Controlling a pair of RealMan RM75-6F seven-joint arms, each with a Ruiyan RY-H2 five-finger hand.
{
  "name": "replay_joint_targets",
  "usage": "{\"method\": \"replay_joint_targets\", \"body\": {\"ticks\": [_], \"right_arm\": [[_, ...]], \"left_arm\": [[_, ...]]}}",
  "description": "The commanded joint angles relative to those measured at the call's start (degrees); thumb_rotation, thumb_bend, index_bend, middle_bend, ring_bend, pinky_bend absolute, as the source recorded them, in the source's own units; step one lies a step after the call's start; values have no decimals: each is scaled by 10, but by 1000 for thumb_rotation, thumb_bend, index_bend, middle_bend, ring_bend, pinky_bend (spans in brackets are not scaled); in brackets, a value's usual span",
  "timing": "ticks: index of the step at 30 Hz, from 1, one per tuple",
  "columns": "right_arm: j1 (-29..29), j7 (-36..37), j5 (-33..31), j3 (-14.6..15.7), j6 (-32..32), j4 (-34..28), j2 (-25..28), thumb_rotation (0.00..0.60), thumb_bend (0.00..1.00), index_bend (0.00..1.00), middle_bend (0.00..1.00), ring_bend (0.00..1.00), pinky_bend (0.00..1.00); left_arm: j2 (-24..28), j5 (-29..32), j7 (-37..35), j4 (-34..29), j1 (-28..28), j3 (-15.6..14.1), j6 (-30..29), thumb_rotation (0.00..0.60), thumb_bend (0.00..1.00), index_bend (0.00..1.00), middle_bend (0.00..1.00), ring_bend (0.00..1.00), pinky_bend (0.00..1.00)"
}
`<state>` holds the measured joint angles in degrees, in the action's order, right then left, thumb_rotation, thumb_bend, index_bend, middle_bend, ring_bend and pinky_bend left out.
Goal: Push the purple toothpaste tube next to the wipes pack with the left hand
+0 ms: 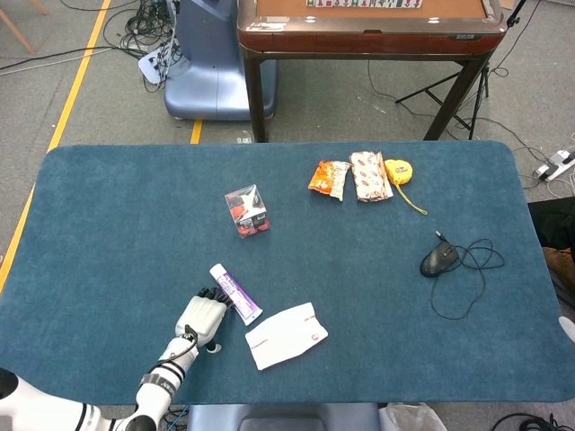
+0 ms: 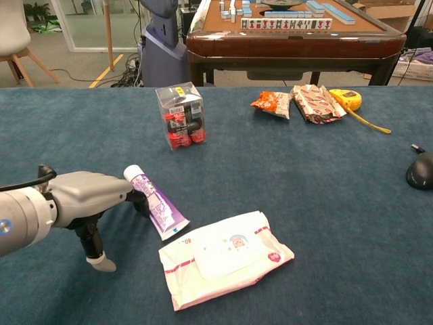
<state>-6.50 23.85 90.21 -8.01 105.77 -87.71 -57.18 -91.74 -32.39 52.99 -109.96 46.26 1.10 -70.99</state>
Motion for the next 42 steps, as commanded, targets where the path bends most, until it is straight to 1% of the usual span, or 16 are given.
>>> {"method": "replay_joint_targets", "body": {"ticks": [1,7,31,42], "right_arm": [[1,-1,0,0,-1,-1,0,600,0,298,426,304,364],[1,-3,-1,-1,-2,-1,0,600,0,298,426,304,363],[-4,9,-2,-2,7,1,0,600,0,298,426,304,363],[-9,25,-8,-6,13,5,1,600,0,298,426,304,363]], "left_arm": [[-1,4,-2,4,2,2,4,600,0,96,126,51,86],[-3,10,-6,15,6,4,13,600,0,92,123,48,86],[-14,-4,-13,32,21,6,29,600,0,57,86,20,86],[-18,3,1,35,36,9,32,600,0,57,85,19,86]]}}
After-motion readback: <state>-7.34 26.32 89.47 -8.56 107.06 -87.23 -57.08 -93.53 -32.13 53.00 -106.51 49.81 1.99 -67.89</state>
